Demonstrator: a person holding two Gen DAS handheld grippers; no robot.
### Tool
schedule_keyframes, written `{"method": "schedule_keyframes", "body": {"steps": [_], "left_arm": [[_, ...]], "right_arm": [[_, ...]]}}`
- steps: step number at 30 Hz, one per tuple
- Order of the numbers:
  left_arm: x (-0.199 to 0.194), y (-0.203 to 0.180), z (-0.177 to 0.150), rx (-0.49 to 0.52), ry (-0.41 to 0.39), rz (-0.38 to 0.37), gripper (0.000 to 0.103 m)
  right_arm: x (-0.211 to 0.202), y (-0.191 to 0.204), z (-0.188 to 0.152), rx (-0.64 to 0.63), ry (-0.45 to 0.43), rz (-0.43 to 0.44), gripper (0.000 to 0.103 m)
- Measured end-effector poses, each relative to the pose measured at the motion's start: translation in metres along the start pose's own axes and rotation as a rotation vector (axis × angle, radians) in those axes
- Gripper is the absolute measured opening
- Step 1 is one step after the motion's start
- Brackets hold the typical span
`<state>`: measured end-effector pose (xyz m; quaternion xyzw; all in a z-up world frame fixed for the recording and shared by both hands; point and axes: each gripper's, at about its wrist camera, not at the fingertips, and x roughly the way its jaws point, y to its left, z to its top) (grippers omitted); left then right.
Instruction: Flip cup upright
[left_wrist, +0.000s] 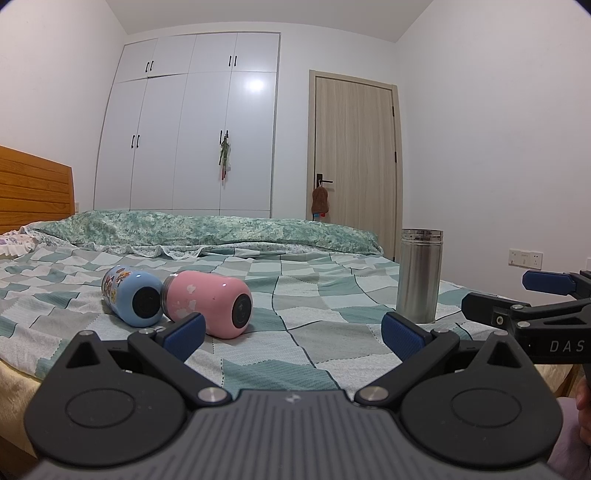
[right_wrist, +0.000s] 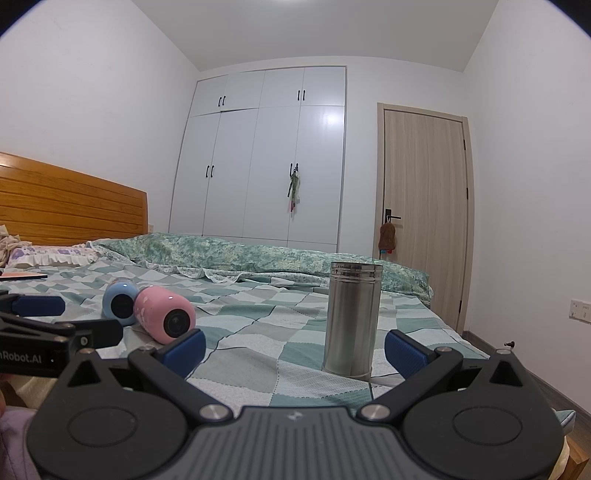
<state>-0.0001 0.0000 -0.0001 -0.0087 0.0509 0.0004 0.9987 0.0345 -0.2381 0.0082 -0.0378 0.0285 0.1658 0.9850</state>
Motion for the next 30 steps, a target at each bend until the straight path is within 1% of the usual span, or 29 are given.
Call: {"method": "schedule_keyframes", "body": {"steps": [18,20,23,26,30], "left_arm": [[-0.001,0.001,0.002,-0.002,-0.004,0.000,0.103],[0.001,-0.002,0.006,-0.001,-0.004,-0.008,0.103],[0.004,0.009,0.012,0.001,0.009,-0.006,0.103],[0.008,0.025,0.021,-0.007,0.009,0.003,0.103],[0.019,0.047,0.036,0.011,-0.007,0.043,0.103]], "right_arm": [[0.000,0.000,0.001,0.001,0.005,0.006,0.103],[0.003,-0.001,0.005,0.007,0.019,0.027,0.103],[0.015,0.000,0.014,0.024,0.049,0.089,0.103],[0.028,0.010,0.025,-0.008,0.051,0.150,0.103],[0.052,0.027,0.049,-0.045,0.076,0.248,0.103]]}}
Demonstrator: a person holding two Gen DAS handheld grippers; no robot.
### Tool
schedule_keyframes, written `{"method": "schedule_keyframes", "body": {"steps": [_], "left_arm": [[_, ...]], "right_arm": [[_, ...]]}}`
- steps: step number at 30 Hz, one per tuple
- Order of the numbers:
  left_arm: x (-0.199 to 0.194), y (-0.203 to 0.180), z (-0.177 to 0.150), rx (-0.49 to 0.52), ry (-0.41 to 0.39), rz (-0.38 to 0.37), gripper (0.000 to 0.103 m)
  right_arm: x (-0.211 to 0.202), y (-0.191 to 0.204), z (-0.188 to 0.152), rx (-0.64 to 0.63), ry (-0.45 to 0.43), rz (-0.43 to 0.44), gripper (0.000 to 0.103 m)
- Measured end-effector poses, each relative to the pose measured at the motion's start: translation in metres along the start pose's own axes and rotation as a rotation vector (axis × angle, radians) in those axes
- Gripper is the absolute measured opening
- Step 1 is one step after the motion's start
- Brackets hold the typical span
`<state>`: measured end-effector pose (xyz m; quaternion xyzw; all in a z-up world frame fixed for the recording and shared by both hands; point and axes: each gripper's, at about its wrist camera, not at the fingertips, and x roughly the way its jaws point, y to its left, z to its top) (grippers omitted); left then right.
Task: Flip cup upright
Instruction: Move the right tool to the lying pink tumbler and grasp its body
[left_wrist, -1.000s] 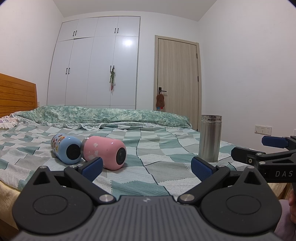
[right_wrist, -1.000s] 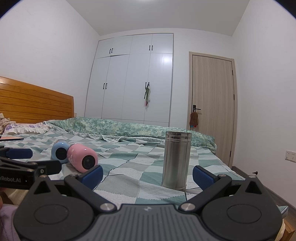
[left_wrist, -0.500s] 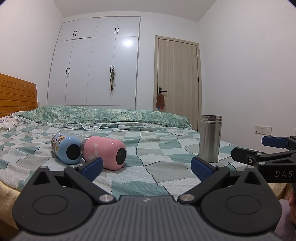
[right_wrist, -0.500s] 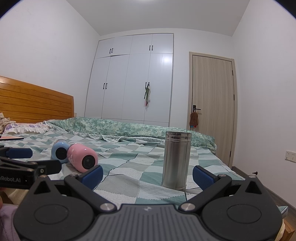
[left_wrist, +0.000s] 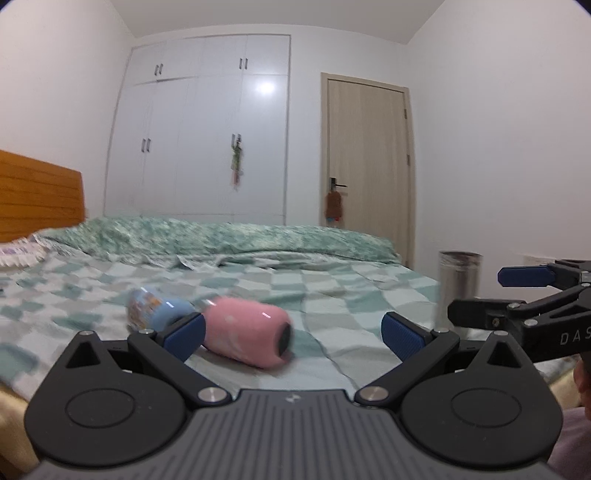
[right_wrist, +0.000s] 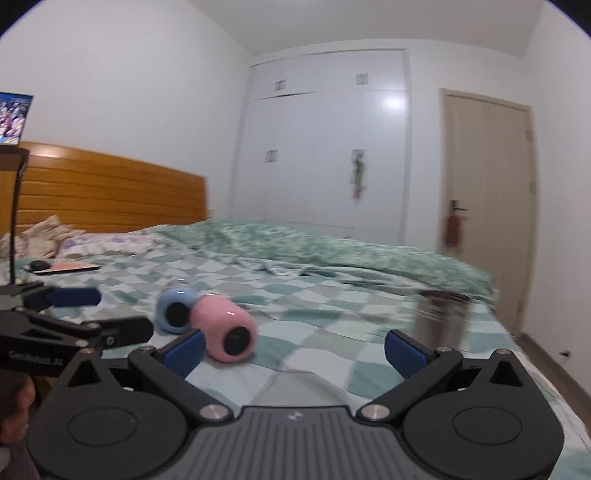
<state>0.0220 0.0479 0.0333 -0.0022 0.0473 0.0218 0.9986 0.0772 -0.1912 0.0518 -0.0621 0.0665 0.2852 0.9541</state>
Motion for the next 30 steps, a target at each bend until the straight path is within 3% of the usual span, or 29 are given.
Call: {"method": "schedule_keyframes", "body": {"steps": [16,30], "left_arm": [[0.079,0.085,0.025,0.040,0.113,0.040,0.103],[0.131,0.126,0.023,0.032,0.266,0.097,0.103]], "right_arm": [[0.163,0.022,0.062,-0.110,0.189,0.208,0.103],[0.280,0.041,0.076,-0.163,0.400,0.401,0.103]]}}
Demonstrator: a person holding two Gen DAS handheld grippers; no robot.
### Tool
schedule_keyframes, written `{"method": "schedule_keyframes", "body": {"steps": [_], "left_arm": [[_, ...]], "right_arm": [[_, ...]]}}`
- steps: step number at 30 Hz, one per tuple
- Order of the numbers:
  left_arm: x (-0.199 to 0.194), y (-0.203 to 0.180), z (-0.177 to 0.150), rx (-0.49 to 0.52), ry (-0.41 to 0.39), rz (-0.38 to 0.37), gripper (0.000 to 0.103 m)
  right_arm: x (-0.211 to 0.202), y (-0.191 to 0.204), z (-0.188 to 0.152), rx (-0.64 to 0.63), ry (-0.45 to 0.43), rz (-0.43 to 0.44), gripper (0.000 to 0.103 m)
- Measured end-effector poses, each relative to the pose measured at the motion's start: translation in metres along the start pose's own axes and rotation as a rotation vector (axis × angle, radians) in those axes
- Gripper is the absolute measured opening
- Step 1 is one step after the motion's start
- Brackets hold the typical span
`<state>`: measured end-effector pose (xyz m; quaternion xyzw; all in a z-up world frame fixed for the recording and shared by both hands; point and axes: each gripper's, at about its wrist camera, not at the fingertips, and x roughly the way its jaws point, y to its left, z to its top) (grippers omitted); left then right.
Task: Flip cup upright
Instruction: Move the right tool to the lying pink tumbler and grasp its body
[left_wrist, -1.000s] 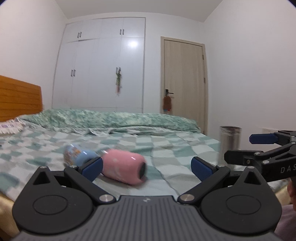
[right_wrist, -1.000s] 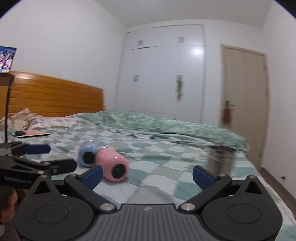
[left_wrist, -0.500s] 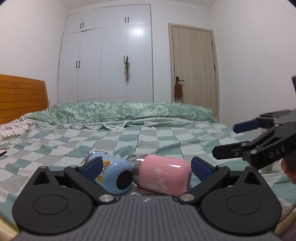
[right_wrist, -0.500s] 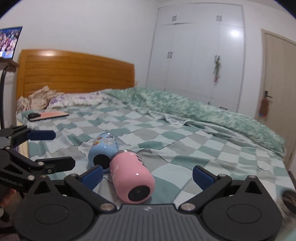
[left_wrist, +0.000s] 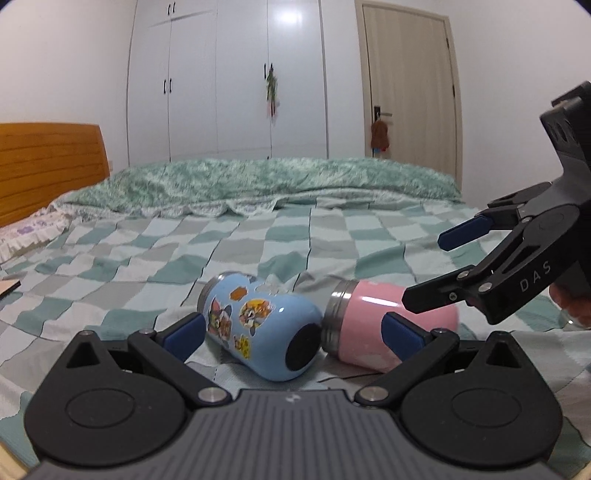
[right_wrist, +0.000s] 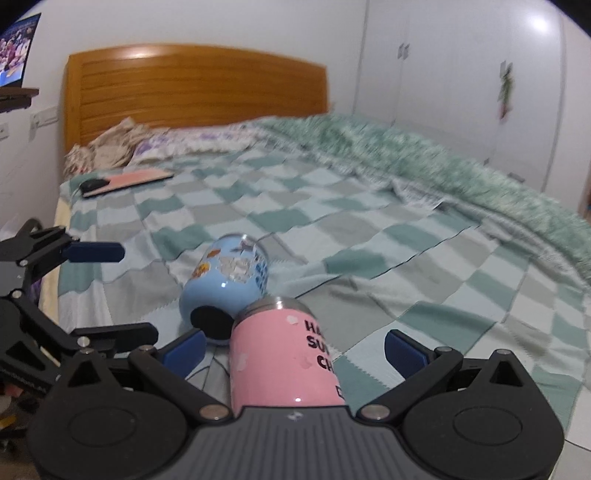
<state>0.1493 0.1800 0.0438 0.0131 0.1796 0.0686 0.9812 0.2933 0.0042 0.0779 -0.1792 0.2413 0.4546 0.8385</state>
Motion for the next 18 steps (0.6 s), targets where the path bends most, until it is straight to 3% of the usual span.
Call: {"method": "schedule_keyframes", "body": {"steps": [7,14,18], "left_arm": [[0.018,-0.002,-0.001,0.004,0.065,0.019,0.103],[0.032,-0.007,0.000,0.019,0.106,0.044,0.103],[0.039,-0.010,-0.001,0.018,0.127,0.041,0.103]], "right_arm": [[0.039,-0.021,0.003,-0.036,0.132,0.140,0.103],[0.080,-0.048,0.000,-0.022,0.274,0.340,0.103],[0.094,-0.053,-0.002,0.001,0.302,0.403,0.102]]}}
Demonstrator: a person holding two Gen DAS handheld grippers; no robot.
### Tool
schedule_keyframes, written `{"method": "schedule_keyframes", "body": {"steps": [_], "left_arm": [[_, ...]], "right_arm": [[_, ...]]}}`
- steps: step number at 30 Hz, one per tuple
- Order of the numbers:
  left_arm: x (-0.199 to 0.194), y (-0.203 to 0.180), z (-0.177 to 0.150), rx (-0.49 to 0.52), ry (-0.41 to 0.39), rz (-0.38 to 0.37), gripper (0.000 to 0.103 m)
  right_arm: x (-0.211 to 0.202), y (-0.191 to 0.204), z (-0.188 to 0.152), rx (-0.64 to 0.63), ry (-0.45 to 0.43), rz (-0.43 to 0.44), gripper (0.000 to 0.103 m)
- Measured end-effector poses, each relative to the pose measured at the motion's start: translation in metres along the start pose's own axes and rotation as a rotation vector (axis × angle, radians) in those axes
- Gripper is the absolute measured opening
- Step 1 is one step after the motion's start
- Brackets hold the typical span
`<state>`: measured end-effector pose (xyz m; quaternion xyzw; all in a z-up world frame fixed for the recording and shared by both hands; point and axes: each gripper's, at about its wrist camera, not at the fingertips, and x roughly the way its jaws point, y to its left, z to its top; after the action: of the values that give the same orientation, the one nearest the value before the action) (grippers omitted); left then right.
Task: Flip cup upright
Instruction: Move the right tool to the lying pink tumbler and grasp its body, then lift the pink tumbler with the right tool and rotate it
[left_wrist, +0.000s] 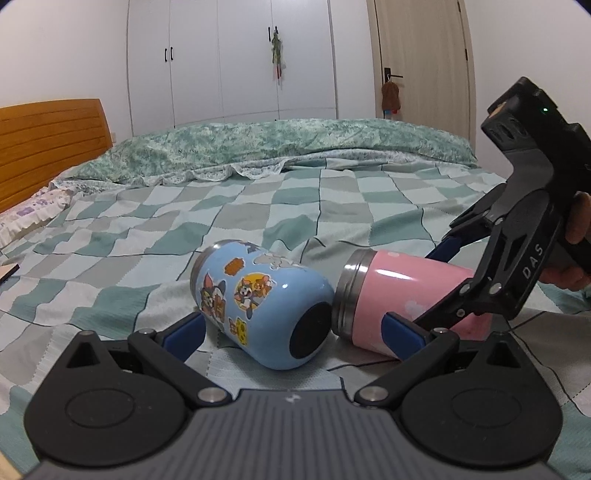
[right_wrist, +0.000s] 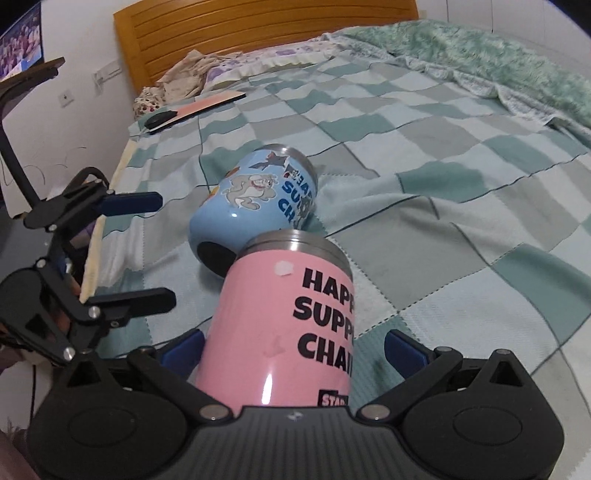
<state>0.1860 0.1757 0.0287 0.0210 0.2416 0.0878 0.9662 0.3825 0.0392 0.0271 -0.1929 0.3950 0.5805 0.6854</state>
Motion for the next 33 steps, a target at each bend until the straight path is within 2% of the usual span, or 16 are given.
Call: {"method": "schedule_keyframes", "body": {"steps": [5,9,17,24,27,33], "left_arm": [[0.003,0.001,-0.002,0.009,0.020,0.004,0.103],[0.005,0.003,-0.004,0.002,0.030,0.009,0.103],[-0.005,0.005,-0.007,0.002,0.033,-0.005,0.103],[-0.035,0.000,-0.004,0.011,-0.005,-0.053,0.103],[-0.053,-0.007,-0.003,0.020,-0.028,-0.086,0.103],[-0.088,-0.025,-0.007,0.047,-0.057,-0.167,0.103]], "right_arm": [[0.017,-0.006,0.002,0.071,0.057,0.060,0.090],[0.026,-0.005,0.002,0.100,0.078,0.081,0.086],[0.017,0.008,-0.001,0.128,0.059,0.027,0.084],[-0.030,0.034,-0.018,0.188,0.001,-0.045,0.084],[-0.056,0.050,-0.034,0.240,-0.016,-0.099,0.084],[-0.094,0.084,-0.084,0.425,-0.052,-0.215,0.084]]}}
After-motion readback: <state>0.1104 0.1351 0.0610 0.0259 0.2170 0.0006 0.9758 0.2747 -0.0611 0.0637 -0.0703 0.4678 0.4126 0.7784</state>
